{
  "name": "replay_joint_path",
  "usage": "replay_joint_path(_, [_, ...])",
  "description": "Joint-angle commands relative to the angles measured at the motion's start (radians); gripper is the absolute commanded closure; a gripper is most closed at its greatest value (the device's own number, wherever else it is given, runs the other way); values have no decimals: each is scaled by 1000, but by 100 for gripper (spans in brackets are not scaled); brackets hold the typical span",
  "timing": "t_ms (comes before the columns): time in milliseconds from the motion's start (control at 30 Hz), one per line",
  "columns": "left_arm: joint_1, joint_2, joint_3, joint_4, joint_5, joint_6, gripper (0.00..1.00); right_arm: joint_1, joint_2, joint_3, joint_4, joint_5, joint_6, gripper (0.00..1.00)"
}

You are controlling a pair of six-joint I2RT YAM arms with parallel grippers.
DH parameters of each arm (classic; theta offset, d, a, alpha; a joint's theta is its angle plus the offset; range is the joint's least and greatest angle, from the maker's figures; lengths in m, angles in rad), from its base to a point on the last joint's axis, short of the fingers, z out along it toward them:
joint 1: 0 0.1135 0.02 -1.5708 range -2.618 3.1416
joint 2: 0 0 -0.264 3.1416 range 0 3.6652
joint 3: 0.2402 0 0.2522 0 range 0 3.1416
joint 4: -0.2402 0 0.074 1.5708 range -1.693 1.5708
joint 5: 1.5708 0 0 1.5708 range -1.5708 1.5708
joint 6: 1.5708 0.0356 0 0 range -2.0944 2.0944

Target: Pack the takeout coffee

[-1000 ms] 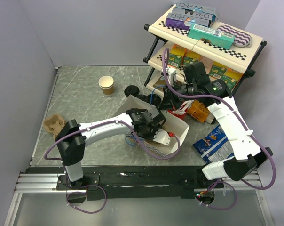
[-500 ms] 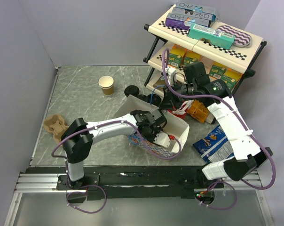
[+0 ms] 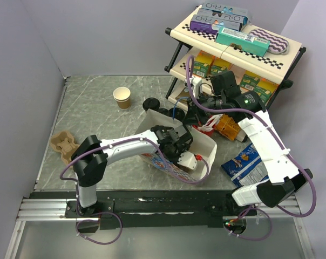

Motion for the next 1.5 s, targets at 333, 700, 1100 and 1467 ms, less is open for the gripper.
replay_joint_path(333, [77, -148, 135, -101, 298, 4, 21, -21, -7, 2, -46, -5, -27, 100])
replay_joint_path(700, [99, -259, 101, -83, 419, -6, 21, -28, -11, -44, -54, 30, -19, 100])
replay_joint_path(1100, [171, -479, 265, 81, 502, -293, 20, -54, -39, -98, -63, 51, -53, 100])
replay_joint_path(1467, [485, -589, 120, 320, 269, -517, 15, -91, -91, -134, -227, -2, -292, 100])
